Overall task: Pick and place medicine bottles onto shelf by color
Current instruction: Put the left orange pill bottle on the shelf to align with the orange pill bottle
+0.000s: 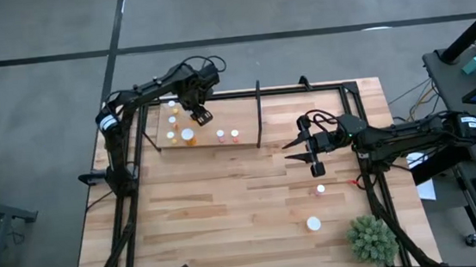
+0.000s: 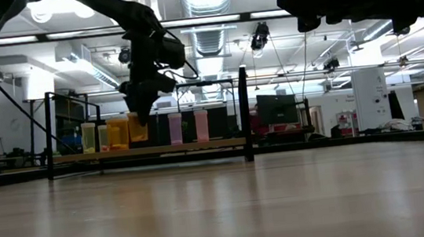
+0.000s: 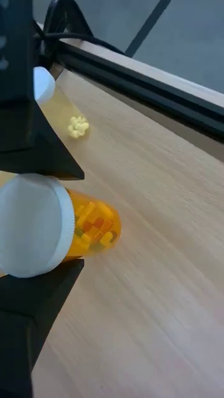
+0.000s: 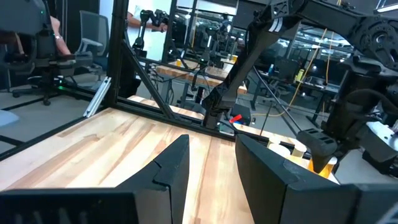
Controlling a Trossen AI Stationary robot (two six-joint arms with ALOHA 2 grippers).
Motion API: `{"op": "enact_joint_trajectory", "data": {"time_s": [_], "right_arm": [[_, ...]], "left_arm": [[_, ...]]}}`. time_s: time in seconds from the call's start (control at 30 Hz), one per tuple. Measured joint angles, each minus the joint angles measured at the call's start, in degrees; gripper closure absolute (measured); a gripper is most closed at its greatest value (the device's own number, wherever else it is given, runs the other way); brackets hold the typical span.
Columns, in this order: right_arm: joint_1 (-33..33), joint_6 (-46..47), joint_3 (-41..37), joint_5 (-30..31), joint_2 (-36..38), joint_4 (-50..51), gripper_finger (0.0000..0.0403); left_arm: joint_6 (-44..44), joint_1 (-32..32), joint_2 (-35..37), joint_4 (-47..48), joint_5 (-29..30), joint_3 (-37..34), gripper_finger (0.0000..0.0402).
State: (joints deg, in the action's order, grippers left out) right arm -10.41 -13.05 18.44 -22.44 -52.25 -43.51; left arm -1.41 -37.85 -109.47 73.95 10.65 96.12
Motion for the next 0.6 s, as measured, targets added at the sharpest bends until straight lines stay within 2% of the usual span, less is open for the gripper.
{"op": "enact_joint_trajectory", "data": {"time_s": [0.6], "right_arm": [[0.0, 0.0, 0.0, 0.0, 0.0, 0.0, 0.0282]], "left_arm": [[1.0, -0.1, 0.2, -1.8, 1.3, -4.2, 0.0221]]}}
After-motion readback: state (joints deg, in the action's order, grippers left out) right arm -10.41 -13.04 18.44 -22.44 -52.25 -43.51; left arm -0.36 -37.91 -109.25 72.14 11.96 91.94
